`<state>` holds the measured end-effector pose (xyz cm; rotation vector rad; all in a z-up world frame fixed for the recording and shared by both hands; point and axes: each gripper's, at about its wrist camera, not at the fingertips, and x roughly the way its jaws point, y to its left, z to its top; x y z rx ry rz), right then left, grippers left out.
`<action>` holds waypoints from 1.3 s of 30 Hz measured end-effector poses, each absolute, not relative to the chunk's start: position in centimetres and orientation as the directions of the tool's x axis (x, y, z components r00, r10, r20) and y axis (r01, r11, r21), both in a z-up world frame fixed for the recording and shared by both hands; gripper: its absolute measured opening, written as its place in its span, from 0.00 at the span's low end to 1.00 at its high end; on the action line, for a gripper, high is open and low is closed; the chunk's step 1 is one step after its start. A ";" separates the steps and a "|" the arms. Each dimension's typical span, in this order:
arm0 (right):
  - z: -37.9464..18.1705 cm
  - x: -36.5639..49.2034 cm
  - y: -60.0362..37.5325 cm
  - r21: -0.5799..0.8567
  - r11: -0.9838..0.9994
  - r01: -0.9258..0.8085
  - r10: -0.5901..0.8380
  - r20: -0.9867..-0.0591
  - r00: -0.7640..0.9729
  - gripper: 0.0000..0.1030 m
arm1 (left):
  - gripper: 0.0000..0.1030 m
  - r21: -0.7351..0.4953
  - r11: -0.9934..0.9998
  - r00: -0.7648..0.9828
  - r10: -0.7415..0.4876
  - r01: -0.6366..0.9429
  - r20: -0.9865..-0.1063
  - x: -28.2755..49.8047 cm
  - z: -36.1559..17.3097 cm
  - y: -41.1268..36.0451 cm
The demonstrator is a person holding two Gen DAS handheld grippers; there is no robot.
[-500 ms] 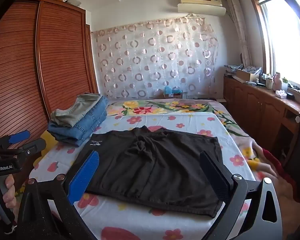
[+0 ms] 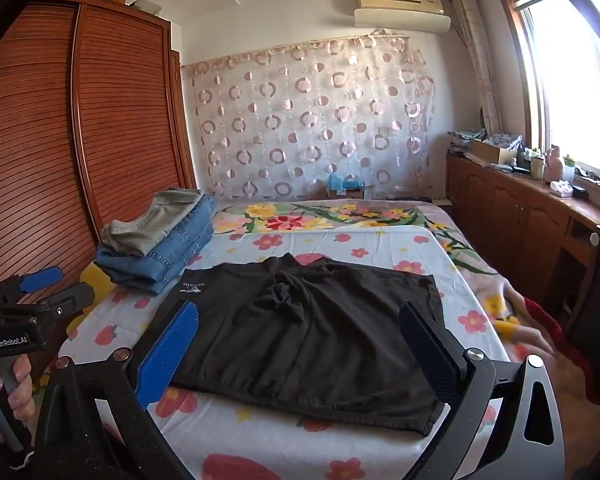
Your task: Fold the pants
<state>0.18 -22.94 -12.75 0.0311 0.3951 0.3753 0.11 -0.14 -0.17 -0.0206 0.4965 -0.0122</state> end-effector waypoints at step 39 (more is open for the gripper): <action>-12.8 -0.1 -22.7 0.097 0.929 -0.356 0.366 -0.367 0.855 0.98 | 0.98 -0.024 1.000 0.877 -0.019 0.009 -0.480 0.2 -0.4 0.0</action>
